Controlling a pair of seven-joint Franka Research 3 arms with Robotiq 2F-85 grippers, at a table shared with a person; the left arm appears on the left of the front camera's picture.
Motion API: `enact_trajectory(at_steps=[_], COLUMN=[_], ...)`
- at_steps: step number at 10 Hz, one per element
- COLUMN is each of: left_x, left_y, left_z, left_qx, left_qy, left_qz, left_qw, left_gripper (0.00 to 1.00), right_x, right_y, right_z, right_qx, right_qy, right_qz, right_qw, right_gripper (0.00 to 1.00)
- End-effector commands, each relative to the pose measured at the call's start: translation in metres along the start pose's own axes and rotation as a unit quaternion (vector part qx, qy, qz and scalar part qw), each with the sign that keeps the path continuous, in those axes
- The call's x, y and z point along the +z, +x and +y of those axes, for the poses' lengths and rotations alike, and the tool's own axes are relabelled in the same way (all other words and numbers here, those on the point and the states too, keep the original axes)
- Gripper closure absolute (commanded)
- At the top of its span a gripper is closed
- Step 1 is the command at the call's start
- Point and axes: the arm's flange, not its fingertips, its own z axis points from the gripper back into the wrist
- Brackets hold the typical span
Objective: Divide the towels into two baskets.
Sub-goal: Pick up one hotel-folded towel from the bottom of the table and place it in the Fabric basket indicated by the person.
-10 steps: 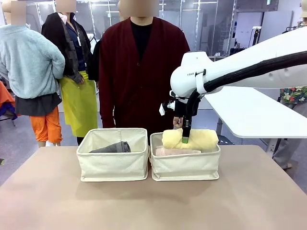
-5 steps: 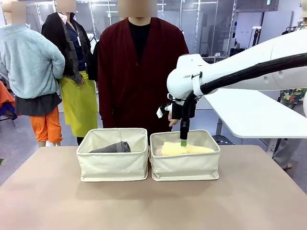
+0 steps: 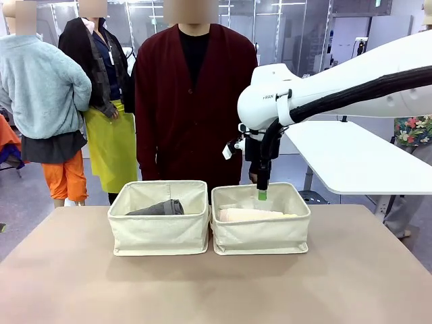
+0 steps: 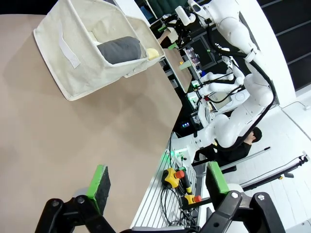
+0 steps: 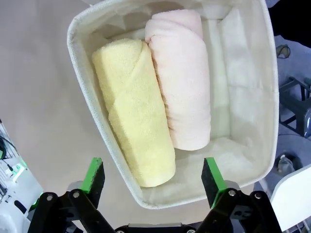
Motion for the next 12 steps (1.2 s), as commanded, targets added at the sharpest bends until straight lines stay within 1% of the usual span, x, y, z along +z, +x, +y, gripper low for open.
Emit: enact_trajectory(at_steps=[1, 11, 12], left_x=[0.002, 0.002, 0.002], left_y=[-0.003, -0.003, -0.003], left_z=[-0.002, -0.002, -0.002], left_qx=[0.0, 0.0, 0.0], left_qy=[0.0, 0.0, 0.0], left_qz=[0.002, 0.002, 0.002], left_qw=[1.0, 1.0, 1.0], left_gripper=[0.0, 0.0, 0.0], right_x=[-0.012, -0.011, 0.008], right_y=[0.008, 0.009, 0.003], right_z=[-0.008, -0.007, 0.003], right_qx=[0.006, 0.003, -0.004], right_qy=[0.007, 0.006, 0.004], right_qz=[-0.003, -0.003, -0.002], right_qw=[1.0, 1.0, 1.0], right_gripper=[0.0, 0.0, 0.0])
